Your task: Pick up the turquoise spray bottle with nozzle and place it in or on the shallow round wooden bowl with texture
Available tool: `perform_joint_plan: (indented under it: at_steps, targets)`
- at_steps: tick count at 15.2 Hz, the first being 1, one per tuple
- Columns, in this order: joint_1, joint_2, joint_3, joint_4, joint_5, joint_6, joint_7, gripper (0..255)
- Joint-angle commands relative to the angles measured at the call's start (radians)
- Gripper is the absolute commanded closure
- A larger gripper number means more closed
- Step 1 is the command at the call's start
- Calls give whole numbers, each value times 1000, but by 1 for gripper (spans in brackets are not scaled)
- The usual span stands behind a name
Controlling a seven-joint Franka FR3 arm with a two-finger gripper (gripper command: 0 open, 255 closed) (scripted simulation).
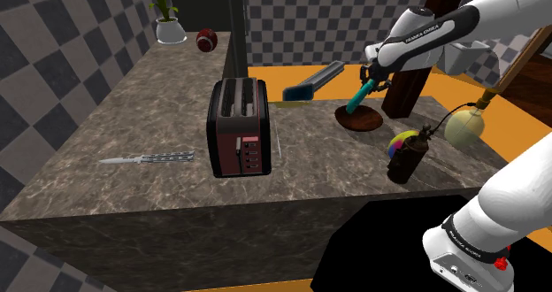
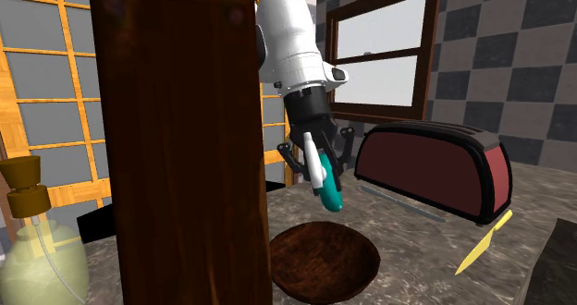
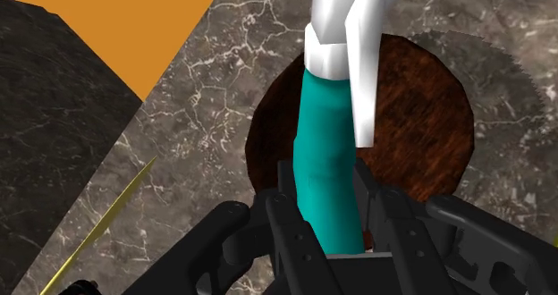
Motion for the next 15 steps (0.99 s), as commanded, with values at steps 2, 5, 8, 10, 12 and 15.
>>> perform_joint_plan:
  at_steps: [2, 5, 8, 10, 12, 15]
  targets:
    - [1, 26, 0, -18, 9, 44, -5, 255]
    - [1, 55, 1, -31, 21, 85, -13, 255]
    - [1, 82, 2, -40, 34, 121, -23, 255]
    - [1, 82, 2, -40, 34, 121, -23, 255]
    - [1, 82, 2, -40, 34, 121, -23, 255]
    - [1, 82, 2, -40, 34, 121, -23, 255]
